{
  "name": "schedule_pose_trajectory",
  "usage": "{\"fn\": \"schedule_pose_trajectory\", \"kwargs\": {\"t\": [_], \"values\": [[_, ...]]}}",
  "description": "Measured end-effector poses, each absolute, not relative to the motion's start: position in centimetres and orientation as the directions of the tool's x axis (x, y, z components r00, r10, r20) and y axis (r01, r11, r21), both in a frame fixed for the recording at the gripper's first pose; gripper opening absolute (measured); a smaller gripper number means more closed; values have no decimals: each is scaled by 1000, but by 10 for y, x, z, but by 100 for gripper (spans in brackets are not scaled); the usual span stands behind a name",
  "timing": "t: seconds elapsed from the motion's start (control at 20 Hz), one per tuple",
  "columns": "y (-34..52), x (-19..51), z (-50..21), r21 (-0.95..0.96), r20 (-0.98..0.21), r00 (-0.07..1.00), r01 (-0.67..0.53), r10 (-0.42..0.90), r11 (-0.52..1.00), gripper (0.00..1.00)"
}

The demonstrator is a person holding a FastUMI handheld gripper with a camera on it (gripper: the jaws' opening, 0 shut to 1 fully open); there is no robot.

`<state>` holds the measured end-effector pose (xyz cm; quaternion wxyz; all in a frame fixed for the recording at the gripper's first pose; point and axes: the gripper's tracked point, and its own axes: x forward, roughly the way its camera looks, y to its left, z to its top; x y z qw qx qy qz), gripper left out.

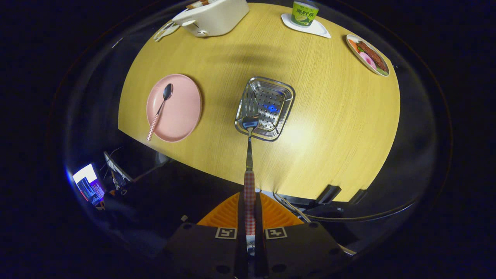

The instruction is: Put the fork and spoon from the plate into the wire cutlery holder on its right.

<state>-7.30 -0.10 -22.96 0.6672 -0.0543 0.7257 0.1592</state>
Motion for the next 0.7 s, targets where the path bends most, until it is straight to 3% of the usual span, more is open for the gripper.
{"fn": "schedule_pose_trajectory", "kwargs": {"t": [0.35, 0.7], "values": [[-4, -52, -253, 98, -961, -275, -326, 4, 940, 12], [5, -20, -261, 115, -975, -213, -254, 60, 960, 19]]}}
